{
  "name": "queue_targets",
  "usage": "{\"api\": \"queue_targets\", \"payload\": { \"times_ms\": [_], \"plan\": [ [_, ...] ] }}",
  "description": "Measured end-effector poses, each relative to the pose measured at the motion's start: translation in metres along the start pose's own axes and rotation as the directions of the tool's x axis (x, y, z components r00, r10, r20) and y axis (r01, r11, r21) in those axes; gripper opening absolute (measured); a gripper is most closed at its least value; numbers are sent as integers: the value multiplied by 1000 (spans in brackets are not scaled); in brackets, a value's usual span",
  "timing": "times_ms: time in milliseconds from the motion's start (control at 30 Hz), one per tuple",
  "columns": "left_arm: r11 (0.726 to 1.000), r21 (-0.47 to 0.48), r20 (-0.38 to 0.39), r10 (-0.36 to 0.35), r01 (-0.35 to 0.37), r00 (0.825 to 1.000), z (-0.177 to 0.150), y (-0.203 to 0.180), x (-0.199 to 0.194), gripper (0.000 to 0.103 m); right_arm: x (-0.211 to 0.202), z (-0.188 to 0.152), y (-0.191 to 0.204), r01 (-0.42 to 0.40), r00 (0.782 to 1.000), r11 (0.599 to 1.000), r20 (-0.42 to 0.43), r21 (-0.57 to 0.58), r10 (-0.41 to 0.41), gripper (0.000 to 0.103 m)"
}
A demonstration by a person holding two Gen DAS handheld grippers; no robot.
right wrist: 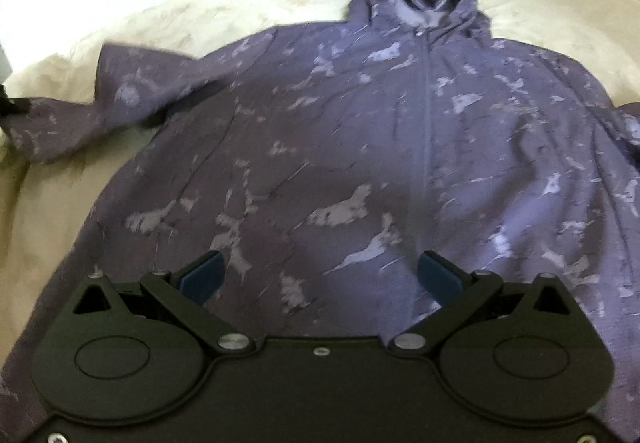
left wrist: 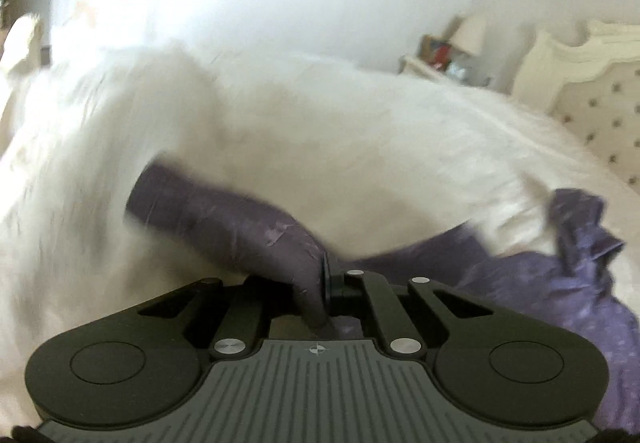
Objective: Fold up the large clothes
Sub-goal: 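Grasp the sleeve cuff nearest the left tool and lift it, then fold the held sleeve across the jacket body with the left tool, release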
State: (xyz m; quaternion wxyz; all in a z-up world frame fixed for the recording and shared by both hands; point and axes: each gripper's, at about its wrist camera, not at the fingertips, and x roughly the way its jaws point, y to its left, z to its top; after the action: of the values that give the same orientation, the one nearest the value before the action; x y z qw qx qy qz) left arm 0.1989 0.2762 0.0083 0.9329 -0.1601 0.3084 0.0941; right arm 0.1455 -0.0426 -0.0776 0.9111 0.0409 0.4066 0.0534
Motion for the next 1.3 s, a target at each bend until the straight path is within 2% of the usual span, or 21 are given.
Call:
{"api": "queue_targets", "payload": {
  "times_ms": [133, 200, 300, 433, 500, 567, 667, 767, 900, 1000, 1067, 1100, 1167, 1233, 1300],
  "plan": [
    [993, 101, 43, -73, 68, 996, 28, -41, -32, 7, -14, 15, -15, 0, 998, 1000, 57, 31, -2, 102],
    [980, 174, 63, -108, 96, 992, 41, -69, -49, 7, -19, 22, -24, 1, 996, 999, 88, 34, -3, 102],
    [952, 272, 85, -170, 141, 982, 53, -111, -71, 7, -19, 25, -39, -8, 993, 999, 120, 33, 4, 102],
    [908, 368, 83, -246, 200, 966, 55, -169, -77, 7, -6, 11, -65, -9, 996, 994, 92, 113, -2, 102],
    [887, 396, 63, -283, 237, 957, 48, -197, -64, 7, 1, -1, -78, -7, 997, 987, 80, 160, -6, 102],
    [863, 423, 44, -325, 277, 945, 37, -224, -50, 7, 2, -5, -82, 19, 996, 990, 80, 138, -30, 102],
    [815, 452, -2, -404, 361, 915, 12, -267, -31, 8, -5, 0, -83, 73, 992, 991, 94, 110, -83, 102],
    [765, 467, -71, -467, 444, 881, -17, -301, -14, 9, -11, 1, -94, 52, 992, 986, 102, 158, -69, 102],
    [709, 489, -168, -494, 507, 853, -58, -329, 7, 9, -11, -1, -108, 27, 995, 974, 92, 226, -49, 102],
    [688, 501, -223, -484, 525, 846, -87, -342, 19, 10, -14, -1, -114, 25, 994, 967, 100, 253, -52, 102],
    [674, 500, -272, -474, 544, 837, -104, -343, 28, 21, -13, -3, -115, 29, 994, 965, 98, 260, -56, 102],
    [671, 497, -291, -468, 550, 834, -110, -343, 31, 33, -12, -4, -116, 32, 994, 965, 96, 260, -58, 102],
    [664, 501, -311, -460, 555, 831, -119, -341, 29, 41, -10, -5, -115, 39, 994, 967, 91, 253, -64, 102],
    [658, 508, -325, -451, 556, 831, -123, -330, 27, 58, -8, -5, -113, 50, 993, 970, 88, 238, -73, 102],
    [660, 516, -324, -439, 545, 838, -123, -324, 23, 65, -7, -6, -112, 61, 993, 973, 87, 223, -83, 102]
  ]
}}
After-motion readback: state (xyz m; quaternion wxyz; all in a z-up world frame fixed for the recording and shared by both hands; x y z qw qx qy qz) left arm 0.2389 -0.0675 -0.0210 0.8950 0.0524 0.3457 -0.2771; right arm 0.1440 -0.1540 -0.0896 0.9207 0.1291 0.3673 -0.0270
